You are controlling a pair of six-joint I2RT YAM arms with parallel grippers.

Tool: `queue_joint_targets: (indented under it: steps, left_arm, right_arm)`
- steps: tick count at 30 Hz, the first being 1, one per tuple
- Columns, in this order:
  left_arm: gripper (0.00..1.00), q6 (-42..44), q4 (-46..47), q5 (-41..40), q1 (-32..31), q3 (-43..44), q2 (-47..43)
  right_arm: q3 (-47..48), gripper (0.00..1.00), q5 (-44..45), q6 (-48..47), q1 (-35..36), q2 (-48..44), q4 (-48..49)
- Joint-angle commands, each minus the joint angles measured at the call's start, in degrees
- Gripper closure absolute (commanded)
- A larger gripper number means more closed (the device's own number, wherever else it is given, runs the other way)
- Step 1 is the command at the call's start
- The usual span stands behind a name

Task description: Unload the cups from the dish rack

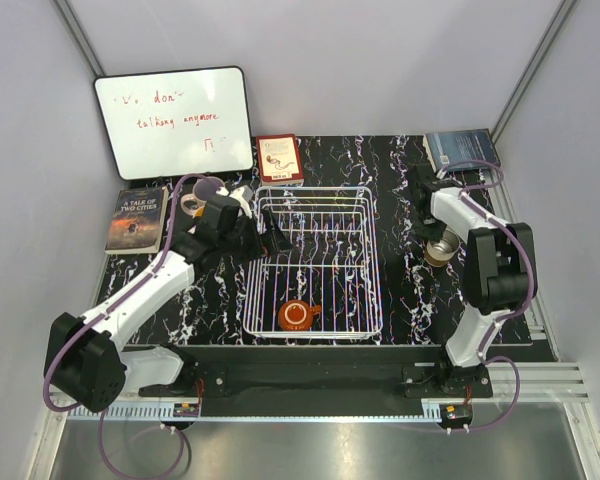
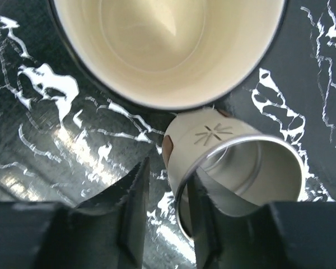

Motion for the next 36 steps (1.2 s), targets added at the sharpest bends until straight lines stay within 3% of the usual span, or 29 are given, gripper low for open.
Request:
queue_joint_targets:
  steps: [1,8,13,19,23,29,36]
  left_arm:
    - [0.02,1.8,1.7,0.0,-0.2,2.0,-1.4]
    - [0.01,2.1,1.6,-0.8,-0.3,1.8,-2.6]
    - [0.01,3.2,-1.2,-4.7,-0.7,2.9,-3.3]
    - [0.01,6.9,-13.8,-23.8,-12.1,7.5,-1.7]
    - [0.01,4.1,-18.8,-33.3,-19.3,6.5,-2.2]
    - [0.01,1.4,-20.0,-29.6,-23.3,4.5,-2.2]
    - [0.01,8.1,-20.4,-30.0,-30.8,7.1,2.7]
  right_arm:
    - [-1.0,0.57,-1.8,1.5,-0.2,-7.1,0.0]
    - [-1.5,0.37,-3.3,2.2,1.8,-15.2,-1.1]
    - [0.0,0.18,-4.3,2.9,7.2,-22.9,-2.1]
    - [-0.3,0.0,-8.9,3.6,12.7,-31.3,-1.9]
    - [-2.9,0.0,-11.7,4.7,17.7,-35.7,-1.2]
    - [-6.7,0.03,-14.2,5.9,23.0,-40.3,-0.5]
    - [-9.5,0.04,-15.2,5.6,27.6,-42.6,1.0]
